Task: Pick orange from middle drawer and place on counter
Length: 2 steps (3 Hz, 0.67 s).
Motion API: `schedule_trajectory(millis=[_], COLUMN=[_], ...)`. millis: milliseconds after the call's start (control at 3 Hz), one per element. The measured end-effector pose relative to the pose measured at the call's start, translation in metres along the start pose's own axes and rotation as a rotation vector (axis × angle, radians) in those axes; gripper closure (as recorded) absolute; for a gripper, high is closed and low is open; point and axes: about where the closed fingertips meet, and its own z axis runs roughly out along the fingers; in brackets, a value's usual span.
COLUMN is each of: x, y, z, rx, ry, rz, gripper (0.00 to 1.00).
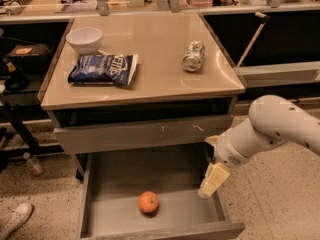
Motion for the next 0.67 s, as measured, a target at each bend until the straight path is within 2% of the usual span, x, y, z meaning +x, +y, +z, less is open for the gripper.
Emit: schedule_trajectory(millis=[333, 667], x=[0.007, 0.014], y=[-0.005, 0.001], z=[0.035, 0.074], rx=[0.002, -0.059], ry=[-0.103, -0.163], rz=[0.019, 0.046], gripper=[0.0, 0.0])
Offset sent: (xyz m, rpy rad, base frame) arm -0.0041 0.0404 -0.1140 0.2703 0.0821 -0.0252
